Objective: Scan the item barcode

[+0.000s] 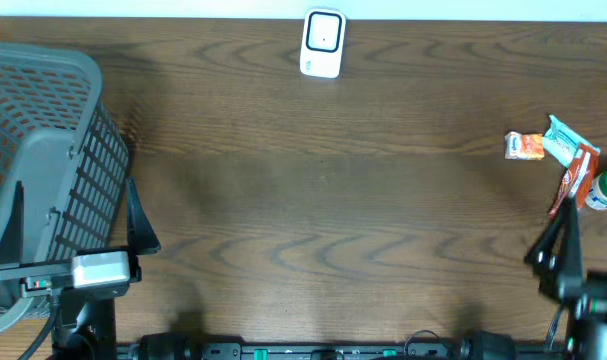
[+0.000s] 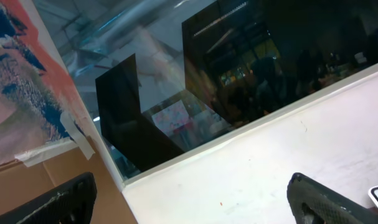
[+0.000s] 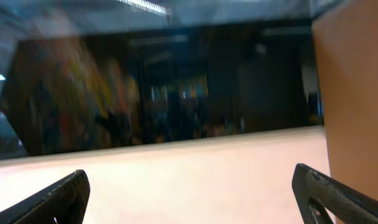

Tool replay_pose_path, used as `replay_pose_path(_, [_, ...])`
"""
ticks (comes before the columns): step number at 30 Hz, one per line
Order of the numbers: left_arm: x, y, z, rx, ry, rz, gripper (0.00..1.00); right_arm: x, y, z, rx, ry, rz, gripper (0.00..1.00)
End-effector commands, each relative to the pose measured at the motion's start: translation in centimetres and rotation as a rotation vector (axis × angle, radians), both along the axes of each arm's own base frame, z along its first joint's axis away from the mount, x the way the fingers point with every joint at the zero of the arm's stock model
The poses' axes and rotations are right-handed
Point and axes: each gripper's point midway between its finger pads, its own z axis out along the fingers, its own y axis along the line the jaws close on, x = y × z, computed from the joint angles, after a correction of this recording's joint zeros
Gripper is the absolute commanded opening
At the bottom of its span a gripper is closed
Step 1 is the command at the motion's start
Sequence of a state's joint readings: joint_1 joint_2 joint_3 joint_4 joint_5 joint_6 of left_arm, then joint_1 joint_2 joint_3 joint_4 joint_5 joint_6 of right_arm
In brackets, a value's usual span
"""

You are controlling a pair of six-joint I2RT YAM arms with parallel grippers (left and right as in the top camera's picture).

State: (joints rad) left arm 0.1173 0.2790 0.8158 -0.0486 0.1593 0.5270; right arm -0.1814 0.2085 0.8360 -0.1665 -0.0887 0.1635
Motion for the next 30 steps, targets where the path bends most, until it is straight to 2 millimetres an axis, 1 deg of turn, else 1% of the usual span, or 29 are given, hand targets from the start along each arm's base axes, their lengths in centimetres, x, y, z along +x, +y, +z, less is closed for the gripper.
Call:
replay_pose_path(1, [-0.4,-0.2,0.3,-0.001,-0.01,-0.009,0.98,-1.7,0.3,-1.4,-0.013,-0.035,0.0,0.99])
replay_pose_path(4, [-0.6,-0.2,0.7,0.001,-0.03,-0.009,0.98,-2.3,0.4,-2.5,-0.014,-0.05,0.002,0.99])
replay_pose_path(7, [-0.8,-0.2,1.2,0.004,-0.052,-0.01,0.98,-2.0,0.6,-3.3,0.008,-0.039,0.025,0.99])
replay_pose_path(9, [-0.7,-0.2,0.9,0.002,-0.036,-0.009,0.98,-2.0,1.0,-3.3,0.014,-0.04,0.058,0.99])
replay_pose_path(10, [-0.6,-0.1,0.6,-0.001,-0.024,-0.006,0.98,-2.5,1.4,-2.9,0.011,-0.064,0.088,0.99])
replay_pose_path(13, [-0.6,-0.1,0.6,-0.002,-0.024,-0.007,0.98,-3.0,1.8,-2.3,0.009,-0.088,0.124,0.99])
replay_pose_path(15, [-0.8,-0.2,0.5,-0.011,-0.022,-0.011,0.98,-2.7,2.1,-2.7,0.008,-0.07,0.139,0.99])
replay_pose_path(18, [-1.9,-0.3,0.5,-0.017,-0.037,-0.014,0.98,-2.6,2.0,-2.9,0.009,-0.064,0.138,0.99])
replay_pose_path(24, [-5.4,-0.7,0.7,-0.007,-0.112,-0.015,0.98,-3.7,2.2,-1.1,0.0,-0.152,0.143,0.99])
replay_pose_path(26, [-6.4,-0.9,0.7,-0.004,-0.139,-0.015,0.98,-4.1,2.3,-0.5,0.03,-0.181,0.172,0.99])
replay_pose_path(28, [-7.1,-0.9,0.4,-0.001,-0.159,-0.016,0.98,-4.0,2.3,-0.6,0.074,-0.176,0.199,0.99])
replay_pose_path(29, [-7.3,-1.0,0.2,0.0,-0.165,-0.016,0.98,-3.6,2.3,-1.1,0.085,-0.151,0.201,0.99])
replay_pose_path(30, [-7.2,-1.0,-0.1,0.0,-0.165,-0.016,0.98,-3.0,2.2,-2.0,0.091,-0.107,0.198,0.99])
